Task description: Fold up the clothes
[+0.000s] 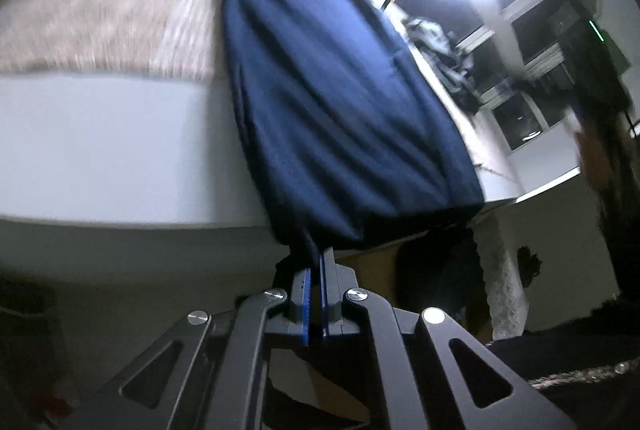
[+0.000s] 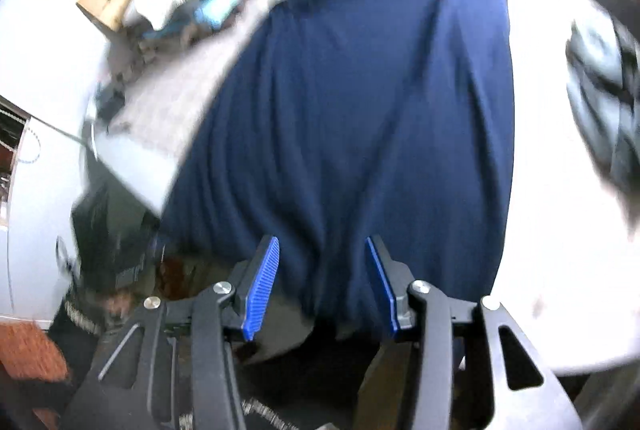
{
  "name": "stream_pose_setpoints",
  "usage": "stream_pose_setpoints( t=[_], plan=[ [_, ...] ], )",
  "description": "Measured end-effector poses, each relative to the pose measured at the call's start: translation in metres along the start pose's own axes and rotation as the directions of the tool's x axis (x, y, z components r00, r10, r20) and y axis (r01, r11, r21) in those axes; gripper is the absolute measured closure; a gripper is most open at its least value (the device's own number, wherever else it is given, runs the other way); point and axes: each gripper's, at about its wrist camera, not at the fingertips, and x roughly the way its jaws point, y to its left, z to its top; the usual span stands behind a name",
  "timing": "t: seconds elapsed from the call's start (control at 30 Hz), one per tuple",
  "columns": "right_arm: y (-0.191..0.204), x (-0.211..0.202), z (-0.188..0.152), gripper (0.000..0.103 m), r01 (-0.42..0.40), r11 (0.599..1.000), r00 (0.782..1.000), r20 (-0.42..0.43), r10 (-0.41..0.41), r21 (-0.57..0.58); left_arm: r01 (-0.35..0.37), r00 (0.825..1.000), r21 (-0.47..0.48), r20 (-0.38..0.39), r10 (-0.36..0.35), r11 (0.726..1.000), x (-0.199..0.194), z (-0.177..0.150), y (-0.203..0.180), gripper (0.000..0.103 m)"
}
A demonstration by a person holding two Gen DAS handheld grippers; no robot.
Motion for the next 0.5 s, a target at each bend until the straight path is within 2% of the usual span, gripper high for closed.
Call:
stream_pose_setpoints(
  t=[0.1,0.2,0.27,0.37,0.5],
  plan=[
    [0.001,0.003,0.087,0.055,-0.02,0.999,0.997,0.069,0.022,-0.034,-0.012,0.998,0.005,0.058,0.012,1.0,-0.027,0.004,-0.016,0.101],
    [0.0,0.026,0.176,0.053,-0.058,0.998,0.994,0.093,0.059,-0.016,-0.051,0.993,-0.011,0.102,0.052,0.999,-0.046,0.008,-0.027,0.1],
    [0.001,0.056,0.233,0.053,-0.038,0.999,0.994,0.099,0.037,0.008,-0.077,0.989,-0.039,0.125,0.081,0.996,-0.06,0.006,-0.027,0.101],
    [-0.001,0.119,0.309,0.053,0.034,0.999,0.996,0.076,-0.036,0.019,-0.134,0.983,-0.079,0.118,0.143,0.988,-0.059,0.01,-0.036,0.101],
    [-0.013,0.198,0.375,0.053,0.066,0.996,0.998,-0.019,-0.065,0.059,-0.201,0.973,-0.101,0.096,0.21,0.974,-0.05,0.02,-0.049,0.101]
  ],
)
